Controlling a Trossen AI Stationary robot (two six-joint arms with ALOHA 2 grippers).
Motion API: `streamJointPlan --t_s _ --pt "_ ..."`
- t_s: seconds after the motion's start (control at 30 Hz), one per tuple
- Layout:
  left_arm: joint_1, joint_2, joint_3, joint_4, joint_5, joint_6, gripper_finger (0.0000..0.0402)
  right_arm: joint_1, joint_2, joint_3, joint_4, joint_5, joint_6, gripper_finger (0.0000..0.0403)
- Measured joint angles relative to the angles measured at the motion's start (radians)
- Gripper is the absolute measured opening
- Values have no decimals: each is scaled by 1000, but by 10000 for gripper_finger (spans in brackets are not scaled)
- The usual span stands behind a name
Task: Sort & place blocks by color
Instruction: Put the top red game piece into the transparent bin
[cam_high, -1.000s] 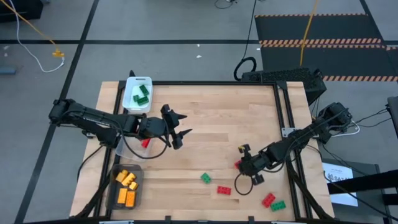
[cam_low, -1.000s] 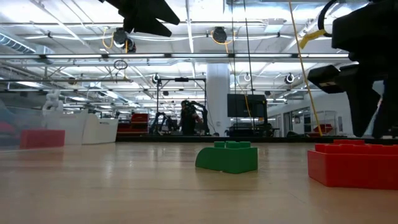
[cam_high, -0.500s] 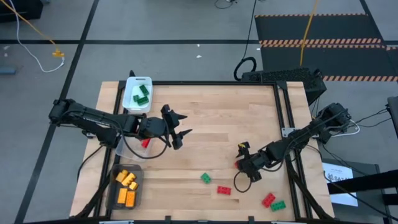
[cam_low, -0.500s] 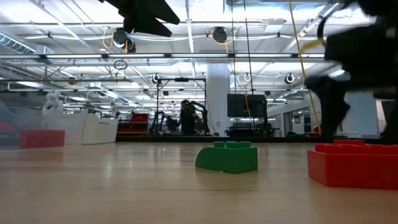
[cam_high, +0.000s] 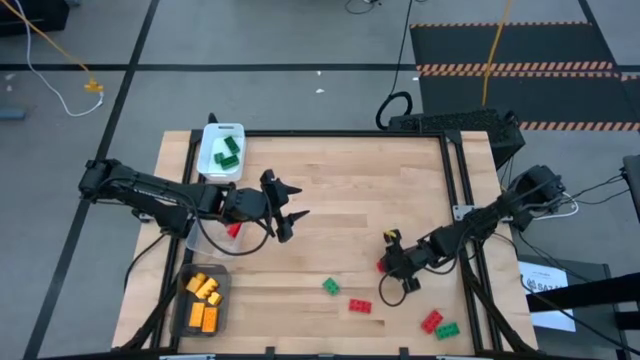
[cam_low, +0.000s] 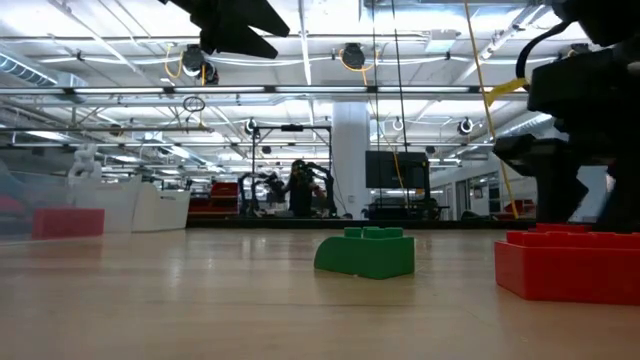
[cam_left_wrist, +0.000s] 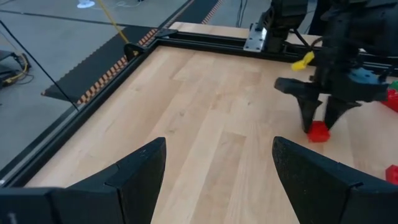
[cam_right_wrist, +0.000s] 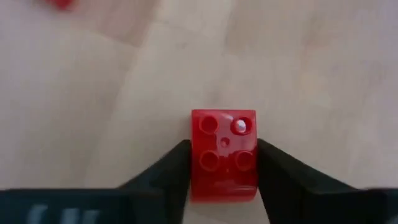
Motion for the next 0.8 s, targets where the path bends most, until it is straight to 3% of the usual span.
streamJointPlan --t_s 0.03,0.27,0.57,0.8 --pt "0 0 0 0 0 0 292 -3 -7 0 -1 17 -8 120" --pt "-1 0 0 29 32 34 292 -57 -42 55 41 124 -94 120" --pt "-33 57 -1 102 53 289 292 -214 -44 135 494 170 -352 120" --pt "-34 138 -2 173 52 363 292 -268 -23 167 594 170 -481 120"
